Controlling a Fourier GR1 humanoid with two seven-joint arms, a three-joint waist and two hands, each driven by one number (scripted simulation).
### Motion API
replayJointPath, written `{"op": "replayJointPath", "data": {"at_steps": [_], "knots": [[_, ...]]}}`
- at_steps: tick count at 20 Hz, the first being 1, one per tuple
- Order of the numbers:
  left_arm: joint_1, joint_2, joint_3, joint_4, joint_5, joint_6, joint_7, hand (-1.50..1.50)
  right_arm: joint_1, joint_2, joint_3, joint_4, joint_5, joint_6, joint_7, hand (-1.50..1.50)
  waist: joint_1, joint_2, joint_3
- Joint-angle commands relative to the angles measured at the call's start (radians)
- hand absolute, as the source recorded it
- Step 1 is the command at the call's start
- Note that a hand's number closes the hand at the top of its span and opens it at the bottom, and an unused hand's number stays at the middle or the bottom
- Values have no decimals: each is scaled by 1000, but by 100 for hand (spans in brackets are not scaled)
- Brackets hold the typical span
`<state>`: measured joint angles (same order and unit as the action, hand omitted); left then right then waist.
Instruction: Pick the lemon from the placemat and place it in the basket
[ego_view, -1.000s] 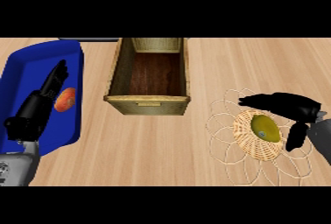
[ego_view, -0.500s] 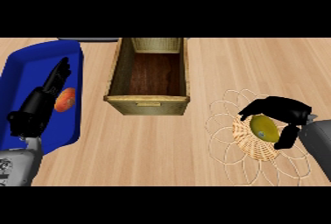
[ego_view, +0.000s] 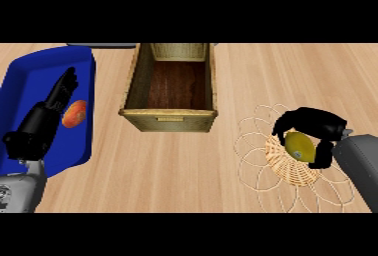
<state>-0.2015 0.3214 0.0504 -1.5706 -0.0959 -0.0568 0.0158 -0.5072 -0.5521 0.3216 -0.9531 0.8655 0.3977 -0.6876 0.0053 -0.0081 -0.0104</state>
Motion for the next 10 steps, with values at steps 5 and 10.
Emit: {"op": "replayJointPath", "data": {"at_steps": [5, 10], "knots": [[-28, -28, -10, 26, -21, 4, 6, 0, -117, 42, -115, 121, 34, -62, 155, 150, 8, 13, 11], [-37, -9, 7, 24, -8, -12, -11, 0, -251, -61, -257, 199, 85, -108, 516, 150, 19, 18, 9]]}}
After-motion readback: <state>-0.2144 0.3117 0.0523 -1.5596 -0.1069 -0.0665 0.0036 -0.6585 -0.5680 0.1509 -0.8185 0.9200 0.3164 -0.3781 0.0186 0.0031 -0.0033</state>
